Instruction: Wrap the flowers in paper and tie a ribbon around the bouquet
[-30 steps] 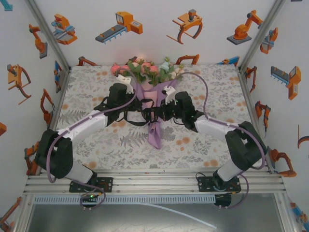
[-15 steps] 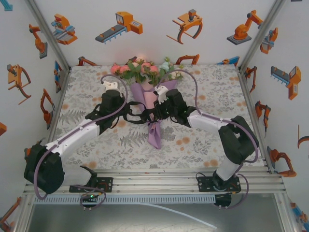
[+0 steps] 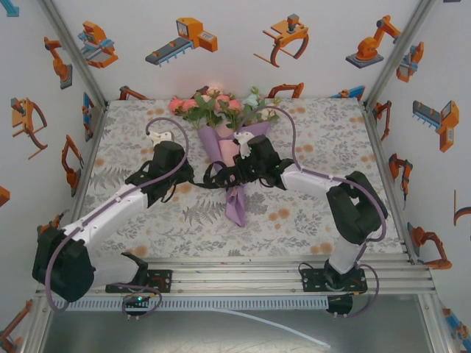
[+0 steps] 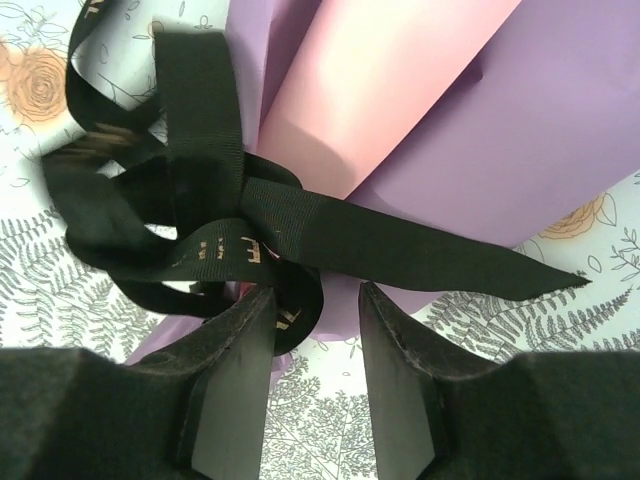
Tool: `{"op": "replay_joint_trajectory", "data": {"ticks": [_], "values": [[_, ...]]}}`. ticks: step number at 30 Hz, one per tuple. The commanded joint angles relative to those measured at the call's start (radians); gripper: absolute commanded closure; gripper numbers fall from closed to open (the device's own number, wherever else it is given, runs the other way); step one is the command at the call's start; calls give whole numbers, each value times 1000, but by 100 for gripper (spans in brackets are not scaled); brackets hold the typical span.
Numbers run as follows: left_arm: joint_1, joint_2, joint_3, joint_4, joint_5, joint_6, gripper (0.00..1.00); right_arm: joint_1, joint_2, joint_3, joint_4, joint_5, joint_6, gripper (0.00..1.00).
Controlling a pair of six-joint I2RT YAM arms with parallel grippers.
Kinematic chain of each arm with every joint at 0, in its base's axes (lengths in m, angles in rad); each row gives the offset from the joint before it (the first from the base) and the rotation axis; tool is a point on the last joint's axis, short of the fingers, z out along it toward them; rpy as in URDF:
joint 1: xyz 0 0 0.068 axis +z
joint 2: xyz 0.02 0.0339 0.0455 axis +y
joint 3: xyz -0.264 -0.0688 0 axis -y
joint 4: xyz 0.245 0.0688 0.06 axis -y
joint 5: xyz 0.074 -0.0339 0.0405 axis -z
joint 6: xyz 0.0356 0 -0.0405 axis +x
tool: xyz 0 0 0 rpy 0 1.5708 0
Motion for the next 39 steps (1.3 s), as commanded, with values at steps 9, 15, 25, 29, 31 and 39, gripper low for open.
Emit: {"op": "replay_joint_trajectory", "data": {"ticks": [9, 15, 25, 29, 31, 39], "values": [[-129, 139, 105, 75, 349, -290, 67, -18, -26, -26, 112, -95, 104, 79], [-124, 337, 129, 223, 411, -443, 69, -37, -34, -44, 143, -113, 132, 87], [-117, 469, 180, 251, 394, -365, 60, -37, -30, -39, 145, -145, 144, 87], [-108, 490, 182, 251, 396, -356, 76, -37, -30, -36, 138, -156, 149, 86], [-107, 492, 179, 261, 401, -353, 87, -38, -32, -34, 133, -157, 149, 84], [-93, 485, 175, 235, 392, -349, 100, -58, -75, -51, 102, -163, 197, 61]]}}
